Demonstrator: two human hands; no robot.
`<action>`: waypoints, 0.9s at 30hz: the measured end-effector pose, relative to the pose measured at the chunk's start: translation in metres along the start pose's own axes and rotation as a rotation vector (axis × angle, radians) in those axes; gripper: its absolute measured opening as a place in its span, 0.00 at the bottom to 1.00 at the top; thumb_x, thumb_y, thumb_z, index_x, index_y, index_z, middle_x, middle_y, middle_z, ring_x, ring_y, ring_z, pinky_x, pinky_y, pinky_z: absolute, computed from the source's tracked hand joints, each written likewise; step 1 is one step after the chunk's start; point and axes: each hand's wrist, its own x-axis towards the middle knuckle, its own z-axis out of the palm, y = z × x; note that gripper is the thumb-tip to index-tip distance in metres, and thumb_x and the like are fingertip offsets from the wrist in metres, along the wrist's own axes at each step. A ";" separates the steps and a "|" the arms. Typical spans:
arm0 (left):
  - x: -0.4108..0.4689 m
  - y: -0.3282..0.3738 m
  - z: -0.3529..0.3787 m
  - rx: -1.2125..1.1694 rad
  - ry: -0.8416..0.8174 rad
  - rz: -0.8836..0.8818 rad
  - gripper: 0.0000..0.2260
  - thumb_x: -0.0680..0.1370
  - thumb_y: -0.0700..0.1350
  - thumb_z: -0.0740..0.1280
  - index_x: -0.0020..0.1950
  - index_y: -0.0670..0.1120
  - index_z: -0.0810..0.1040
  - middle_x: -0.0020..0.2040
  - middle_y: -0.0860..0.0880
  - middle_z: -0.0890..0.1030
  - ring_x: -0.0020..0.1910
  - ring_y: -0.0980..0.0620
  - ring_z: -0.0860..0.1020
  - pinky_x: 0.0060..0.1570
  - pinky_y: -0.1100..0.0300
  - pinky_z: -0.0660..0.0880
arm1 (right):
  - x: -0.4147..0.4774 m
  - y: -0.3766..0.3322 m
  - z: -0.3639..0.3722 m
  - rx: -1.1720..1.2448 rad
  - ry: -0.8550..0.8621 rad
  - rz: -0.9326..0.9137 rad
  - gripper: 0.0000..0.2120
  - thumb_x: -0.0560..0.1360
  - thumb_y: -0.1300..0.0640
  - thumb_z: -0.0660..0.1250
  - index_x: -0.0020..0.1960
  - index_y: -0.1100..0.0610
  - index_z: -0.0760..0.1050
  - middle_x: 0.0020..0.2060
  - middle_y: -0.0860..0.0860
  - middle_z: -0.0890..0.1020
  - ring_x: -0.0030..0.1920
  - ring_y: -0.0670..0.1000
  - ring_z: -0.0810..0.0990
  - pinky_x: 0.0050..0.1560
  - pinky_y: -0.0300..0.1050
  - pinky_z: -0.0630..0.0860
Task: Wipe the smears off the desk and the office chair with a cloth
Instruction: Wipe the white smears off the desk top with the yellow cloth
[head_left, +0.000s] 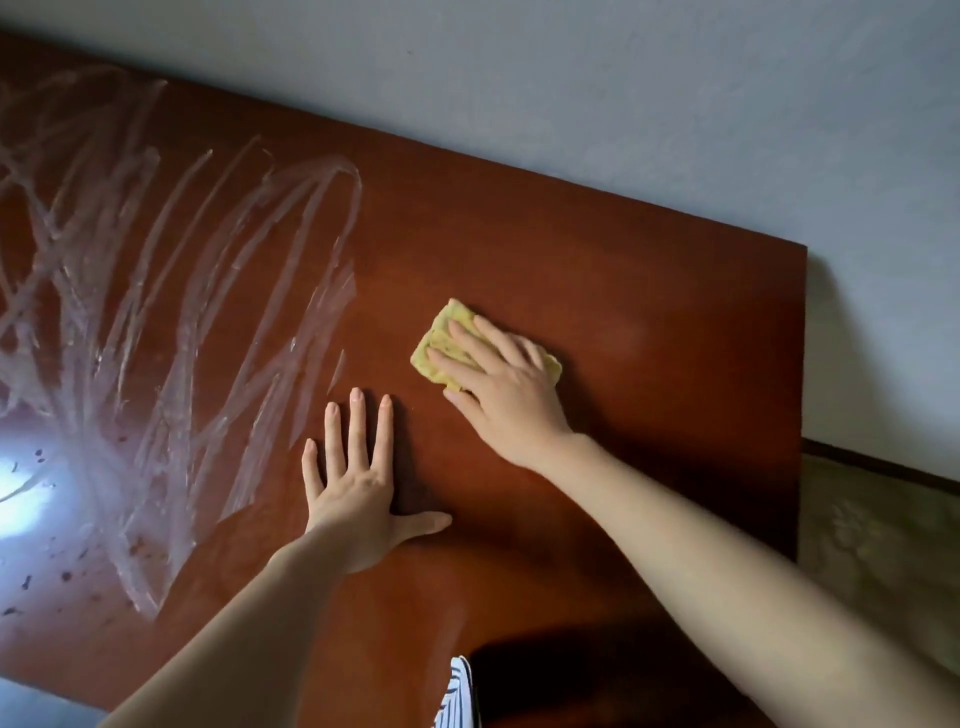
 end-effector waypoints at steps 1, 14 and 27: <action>0.000 0.000 0.000 0.009 0.001 -0.001 0.57 0.49 0.82 0.42 0.64 0.56 0.15 0.63 0.52 0.14 0.62 0.50 0.15 0.65 0.46 0.27 | -0.014 -0.002 0.001 0.024 0.038 0.003 0.19 0.78 0.49 0.62 0.69 0.45 0.70 0.72 0.48 0.67 0.74 0.53 0.60 0.68 0.55 0.59; -0.004 0.004 -0.004 0.025 -0.006 -0.017 0.58 0.49 0.81 0.45 0.63 0.57 0.15 0.62 0.54 0.13 0.59 0.52 0.14 0.69 0.45 0.31 | -0.094 0.096 -0.029 0.038 0.155 0.109 0.20 0.72 0.61 0.72 0.63 0.50 0.77 0.66 0.51 0.74 0.68 0.55 0.70 0.63 0.56 0.70; -0.004 0.004 -0.002 -0.004 -0.017 -0.012 0.58 0.49 0.81 0.45 0.65 0.55 0.16 0.64 0.52 0.14 0.63 0.49 0.16 0.69 0.44 0.30 | 0.034 0.167 -0.052 0.001 0.211 0.656 0.18 0.82 0.51 0.56 0.71 0.44 0.67 0.74 0.46 0.62 0.75 0.51 0.56 0.72 0.49 0.58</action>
